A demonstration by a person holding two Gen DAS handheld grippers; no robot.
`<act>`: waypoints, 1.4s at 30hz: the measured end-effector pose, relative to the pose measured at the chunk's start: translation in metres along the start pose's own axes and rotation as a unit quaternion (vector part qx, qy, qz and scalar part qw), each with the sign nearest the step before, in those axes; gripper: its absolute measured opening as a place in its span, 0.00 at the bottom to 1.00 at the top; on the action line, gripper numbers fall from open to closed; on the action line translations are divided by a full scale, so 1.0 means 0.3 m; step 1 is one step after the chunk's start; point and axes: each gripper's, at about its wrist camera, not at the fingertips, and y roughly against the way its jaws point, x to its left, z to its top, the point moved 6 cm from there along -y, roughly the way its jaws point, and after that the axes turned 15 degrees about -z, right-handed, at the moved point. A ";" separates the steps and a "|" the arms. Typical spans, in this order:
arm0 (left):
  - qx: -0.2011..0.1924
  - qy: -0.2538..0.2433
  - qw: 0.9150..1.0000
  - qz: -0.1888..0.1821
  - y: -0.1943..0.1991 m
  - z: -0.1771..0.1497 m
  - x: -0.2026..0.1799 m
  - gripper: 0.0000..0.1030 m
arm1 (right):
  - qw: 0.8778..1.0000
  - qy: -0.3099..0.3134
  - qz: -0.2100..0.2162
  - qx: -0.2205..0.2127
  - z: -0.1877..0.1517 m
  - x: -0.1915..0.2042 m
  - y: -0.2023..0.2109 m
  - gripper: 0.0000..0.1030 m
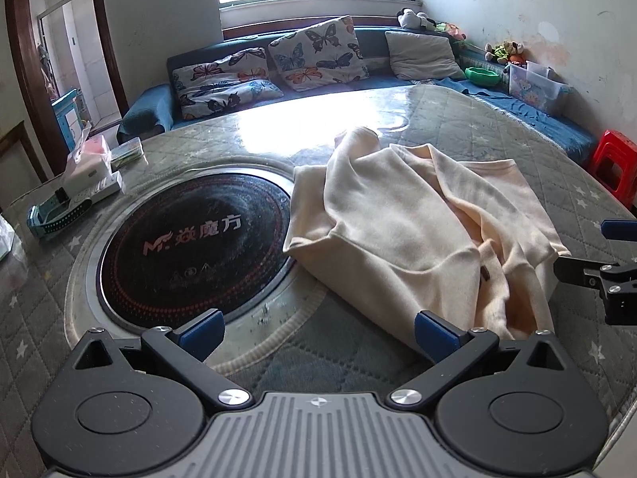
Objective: Fold clothes
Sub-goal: 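Move both grippers toward the crumpled cream sweatshirt on the table, then grasp the sweatshirt fabric with the left gripper while the right gripper grasps another edge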
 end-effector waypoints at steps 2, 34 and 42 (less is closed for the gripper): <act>0.000 -0.001 1.000 -0.001 -0.010 0.013 0.000 1.00 | 1.000 0.001 0.001 -0.001 0.009 0.002 -0.006 0.89; -0.034 -0.025 0.998 -0.041 -0.201 0.297 -0.085 0.93 | 1.000 -0.010 -0.002 0.009 0.164 -0.042 -0.195 0.82; -0.019 -0.027 0.998 -0.058 -0.327 0.368 -0.109 0.81 | 1.000 -0.006 -0.003 0.012 0.207 -0.041 -0.259 0.80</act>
